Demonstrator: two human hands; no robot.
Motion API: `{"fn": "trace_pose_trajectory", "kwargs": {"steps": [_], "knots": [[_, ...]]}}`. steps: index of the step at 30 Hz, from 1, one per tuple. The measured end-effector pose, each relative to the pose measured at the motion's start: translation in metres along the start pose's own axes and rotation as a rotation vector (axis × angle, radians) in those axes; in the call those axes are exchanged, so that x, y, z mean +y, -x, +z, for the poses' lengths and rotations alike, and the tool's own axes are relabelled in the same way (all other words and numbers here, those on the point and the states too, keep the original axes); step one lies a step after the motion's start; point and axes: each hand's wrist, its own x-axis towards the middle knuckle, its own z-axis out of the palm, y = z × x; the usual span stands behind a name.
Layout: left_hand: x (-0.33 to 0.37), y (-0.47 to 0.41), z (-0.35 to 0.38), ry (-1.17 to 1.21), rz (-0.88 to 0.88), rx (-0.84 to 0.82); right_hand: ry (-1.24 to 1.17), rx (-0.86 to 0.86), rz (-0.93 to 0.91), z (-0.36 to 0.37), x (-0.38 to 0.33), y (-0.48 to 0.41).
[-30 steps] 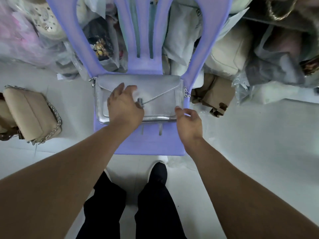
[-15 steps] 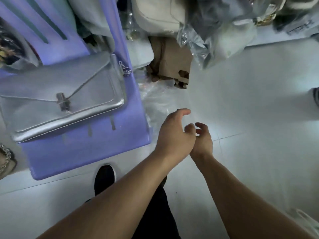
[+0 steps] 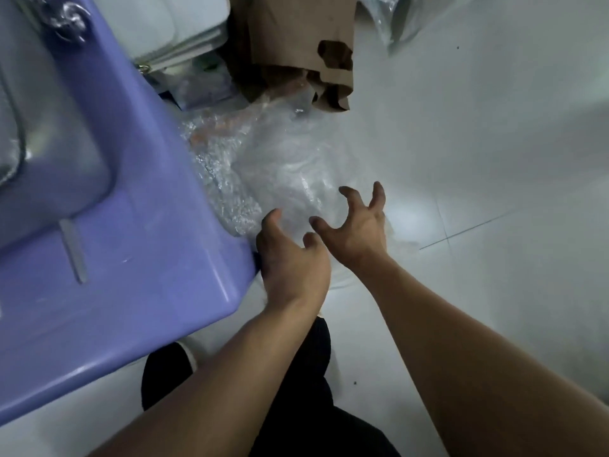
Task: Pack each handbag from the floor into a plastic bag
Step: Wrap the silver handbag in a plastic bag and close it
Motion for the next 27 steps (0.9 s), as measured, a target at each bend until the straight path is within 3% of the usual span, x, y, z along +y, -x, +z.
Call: {"fn": "trace_pose_trajectory", "kwargs": {"steps": [6, 10, 15, 18, 21, 25, 27], "knots": [[-0.003, 0.0, 0.002, -0.038, -0.009, -0.02, -0.166, -0.095, 0.043, 0.012, -0.002, -0.001], [0.007, 0.015, -0.009, -0.04, -0.031, -0.067, -0.121, -0.134, 0.067, -0.004, -0.01, 0.016], [0.032, 0.034, -0.032, -0.003, -0.054, -0.083, -0.23, 0.026, 0.11, -0.048, -0.028, 0.048], [0.056, 0.055, -0.049, 0.047, -0.061, -0.135, -0.53, 0.097, 0.137, -0.09, -0.052, 0.07], [0.09, 0.076, -0.072, 0.129, -0.031, -0.194, -0.864, -0.08, 0.12, -0.13, -0.084, 0.095], [0.141, 0.092, -0.111, 0.229, 0.015, -0.273, -1.31, -0.466, 0.085, -0.17, -0.132, 0.125], [0.161, 0.097, -0.134, 0.213, 0.11, -0.226, -1.45, -0.612, 0.072, -0.18, -0.156, 0.137]]}}
